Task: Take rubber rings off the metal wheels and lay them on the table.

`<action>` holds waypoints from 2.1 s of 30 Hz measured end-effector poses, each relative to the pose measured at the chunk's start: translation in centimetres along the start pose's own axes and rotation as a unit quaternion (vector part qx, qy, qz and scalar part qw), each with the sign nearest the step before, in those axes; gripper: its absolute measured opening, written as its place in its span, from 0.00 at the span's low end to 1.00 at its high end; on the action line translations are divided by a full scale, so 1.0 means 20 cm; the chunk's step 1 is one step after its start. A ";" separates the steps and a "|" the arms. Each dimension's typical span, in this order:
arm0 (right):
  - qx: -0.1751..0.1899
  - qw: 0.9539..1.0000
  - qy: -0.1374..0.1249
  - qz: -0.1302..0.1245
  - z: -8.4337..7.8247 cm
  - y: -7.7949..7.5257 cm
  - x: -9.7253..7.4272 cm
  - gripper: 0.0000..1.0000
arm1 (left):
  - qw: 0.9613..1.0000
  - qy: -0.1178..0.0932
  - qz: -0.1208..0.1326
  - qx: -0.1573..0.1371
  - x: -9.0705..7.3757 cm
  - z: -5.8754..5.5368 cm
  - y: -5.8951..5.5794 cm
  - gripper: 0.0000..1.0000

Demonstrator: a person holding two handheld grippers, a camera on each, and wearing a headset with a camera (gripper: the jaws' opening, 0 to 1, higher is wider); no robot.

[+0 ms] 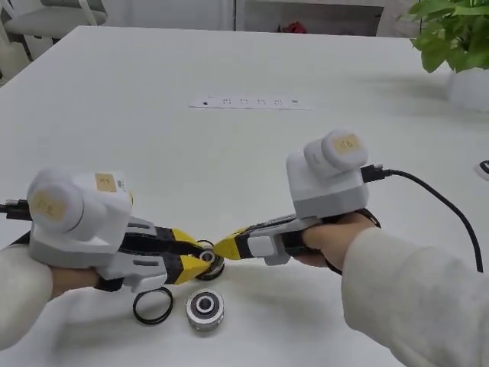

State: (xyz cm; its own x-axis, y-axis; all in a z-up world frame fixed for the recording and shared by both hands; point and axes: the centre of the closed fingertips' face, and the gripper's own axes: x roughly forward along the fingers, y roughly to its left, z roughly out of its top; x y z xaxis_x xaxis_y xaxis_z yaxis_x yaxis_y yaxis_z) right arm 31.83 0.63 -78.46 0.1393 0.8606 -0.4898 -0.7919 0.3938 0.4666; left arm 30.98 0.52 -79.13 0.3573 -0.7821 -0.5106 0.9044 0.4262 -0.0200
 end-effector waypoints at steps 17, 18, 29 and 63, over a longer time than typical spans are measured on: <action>0.030 0.999 -0.033 -0.011 0.06 0.00 -0.07 0.00 | 0.999 -0.042 0.026 0.018 -0.15 0.18 0.04 0.47; 0.029 0.999 -0.036 -0.013 0.07 0.00 -0.07 0.00 | 0.998 -0.047 0.028 0.016 -0.17 0.20 0.04 0.48; 0.037 0.997 -0.060 -0.003 0.13 0.03 -0.10 0.00 | 0.994 -0.083 0.068 0.017 -0.35 0.28 0.09 0.65; 0.028 0.996 -0.073 0.048 0.21 0.23 -0.07 0.00 | 0.993 -0.097 0.065 0.009 -0.52 0.25 -0.05 0.91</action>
State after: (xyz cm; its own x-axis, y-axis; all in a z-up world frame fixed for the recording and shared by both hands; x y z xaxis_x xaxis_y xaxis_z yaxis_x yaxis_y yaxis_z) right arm 30.45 2.56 -72.48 0.1523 0.9313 -0.3308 -0.7721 0.3211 0.5484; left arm 27.48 5.87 -69.45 0.5085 -0.7942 -0.3327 0.8508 0.5230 0.0518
